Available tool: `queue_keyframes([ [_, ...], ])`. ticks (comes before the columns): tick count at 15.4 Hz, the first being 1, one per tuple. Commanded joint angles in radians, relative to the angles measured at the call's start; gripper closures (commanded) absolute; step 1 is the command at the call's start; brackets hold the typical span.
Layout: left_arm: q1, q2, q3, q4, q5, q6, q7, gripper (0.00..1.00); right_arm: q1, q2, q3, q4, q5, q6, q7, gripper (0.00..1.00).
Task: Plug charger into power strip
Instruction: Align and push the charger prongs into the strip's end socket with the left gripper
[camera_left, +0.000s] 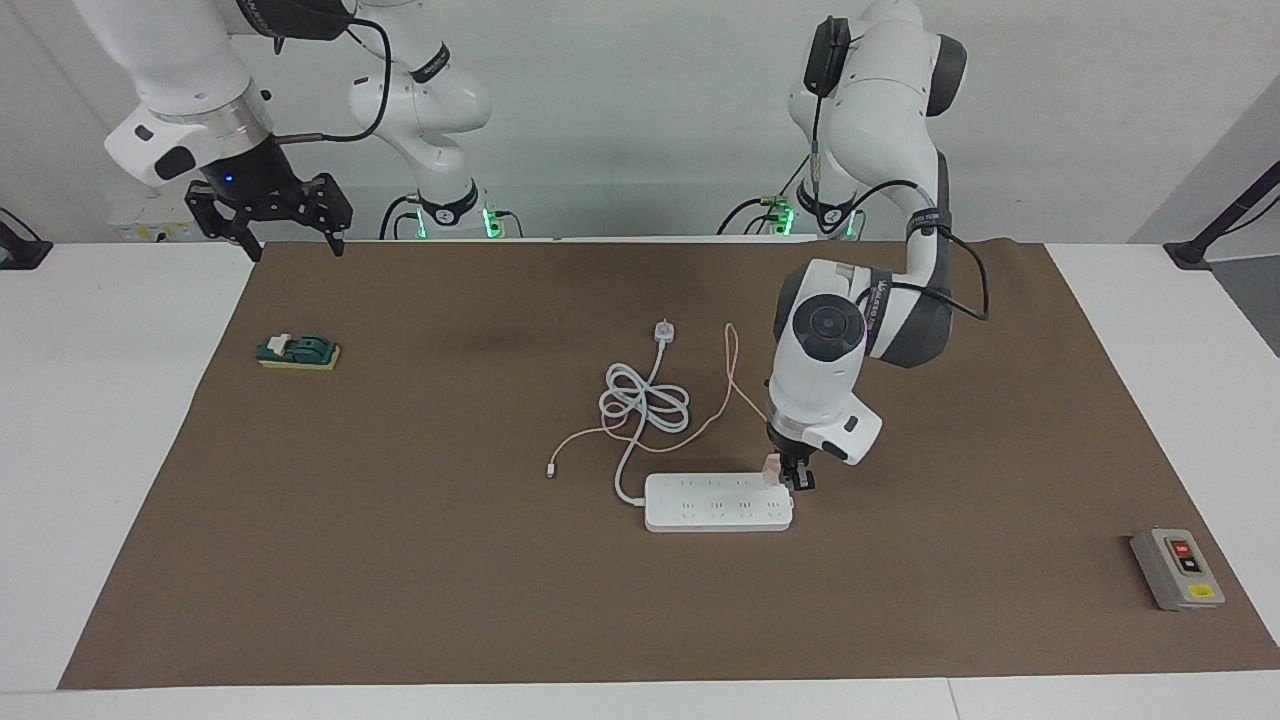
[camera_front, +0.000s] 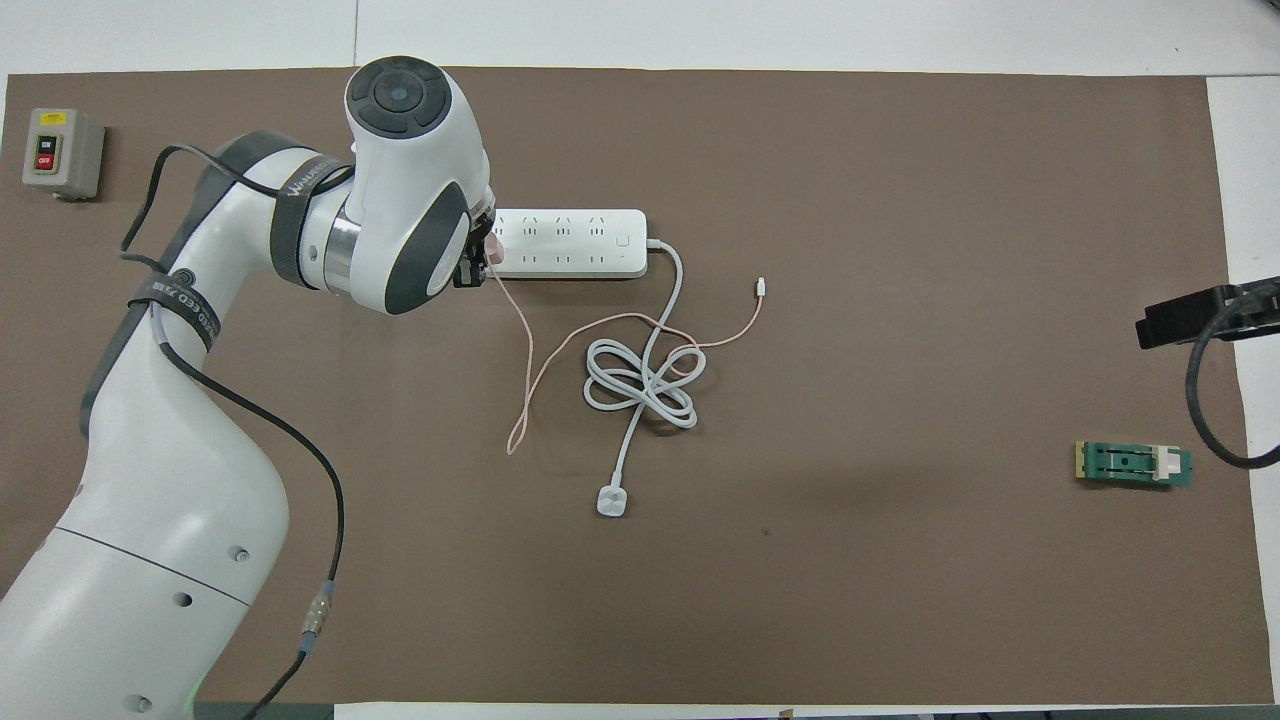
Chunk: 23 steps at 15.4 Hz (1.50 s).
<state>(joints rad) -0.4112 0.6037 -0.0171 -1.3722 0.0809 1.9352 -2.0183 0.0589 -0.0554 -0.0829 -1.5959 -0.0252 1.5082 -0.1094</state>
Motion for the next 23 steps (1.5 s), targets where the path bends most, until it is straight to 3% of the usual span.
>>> queue_keyframes([
  [1, -0.003, -0.001, 0.005, -0.027, 0.016, 0.018, -0.005, 1.00, -0.014, -0.023, 0.009, -0.026, -0.012, 0.000, 0.005, 0.00],
  [13, -0.008, 0.042, 0.005, 0.038, 0.013, 0.022, -0.007, 1.00, -0.013, -0.037, 0.009, -0.056, -0.001, 0.001, 0.005, 0.00],
  [23, -0.008, 0.051, 0.002, 0.036, 0.011, 0.015, 0.013, 1.00, -0.011, -0.037, 0.009, -0.056, -0.001, 0.000, 0.004, 0.00],
])
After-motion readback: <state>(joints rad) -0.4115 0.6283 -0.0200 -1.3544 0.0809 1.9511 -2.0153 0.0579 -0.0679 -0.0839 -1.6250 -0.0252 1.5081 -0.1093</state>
